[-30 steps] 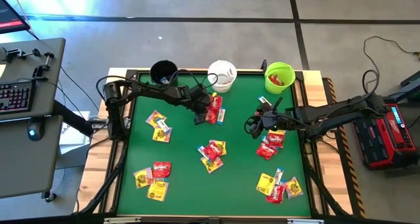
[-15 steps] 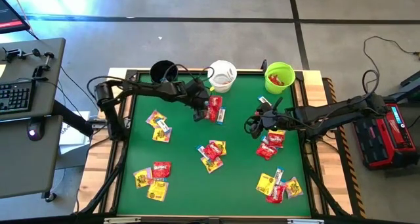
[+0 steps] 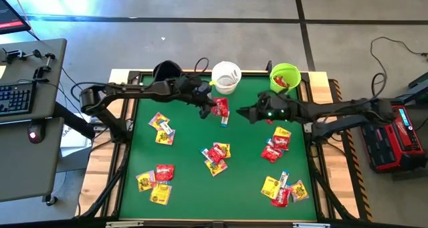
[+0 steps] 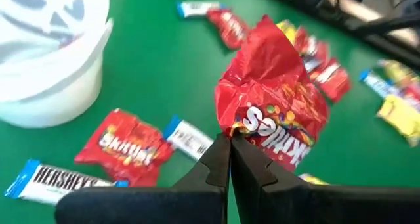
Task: Sort candy by brand, put in halloween buckets
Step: Put the red candy into the green bucket
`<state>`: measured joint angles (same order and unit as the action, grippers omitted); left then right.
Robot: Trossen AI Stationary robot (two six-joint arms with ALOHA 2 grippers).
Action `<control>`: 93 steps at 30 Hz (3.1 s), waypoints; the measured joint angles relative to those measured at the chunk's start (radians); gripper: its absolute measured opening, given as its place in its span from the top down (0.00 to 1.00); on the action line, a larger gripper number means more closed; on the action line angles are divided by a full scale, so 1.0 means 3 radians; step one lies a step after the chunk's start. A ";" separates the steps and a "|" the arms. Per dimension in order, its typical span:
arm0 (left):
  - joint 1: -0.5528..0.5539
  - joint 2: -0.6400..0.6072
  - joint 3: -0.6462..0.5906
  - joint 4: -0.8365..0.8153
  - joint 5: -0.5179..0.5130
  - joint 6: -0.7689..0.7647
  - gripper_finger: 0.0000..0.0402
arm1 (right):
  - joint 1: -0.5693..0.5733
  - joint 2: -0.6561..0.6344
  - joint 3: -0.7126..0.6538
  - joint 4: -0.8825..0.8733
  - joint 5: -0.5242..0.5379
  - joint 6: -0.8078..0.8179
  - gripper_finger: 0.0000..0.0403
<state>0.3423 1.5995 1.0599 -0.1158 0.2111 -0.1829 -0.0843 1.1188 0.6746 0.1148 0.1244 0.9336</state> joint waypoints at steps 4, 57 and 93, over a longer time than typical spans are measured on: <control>-0.0069 -0.0078 0.0058 0.0033 0.0013 -0.0086 1.00 | -0.0097 0.0253 0.0025 0.0105 -0.0188 0.0092 0.58; -0.0028 -0.0081 0.0177 0.0235 -0.0130 -0.0261 0.62 | -0.1297 -0.0307 0.0443 -0.1224 -0.0242 -0.0666 1.00; -0.0028 -0.0078 0.0175 0.0155 -0.0623 -0.0561 0.62 | -0.2774 0.0511 0.0444 -0.2201 0.1060 -0.1720 0.90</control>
<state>0.3339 1.5761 1.1126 -0.0692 0.0243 -0.3512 -0.9164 1.2720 0.8078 -0.5456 0.4424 0.4174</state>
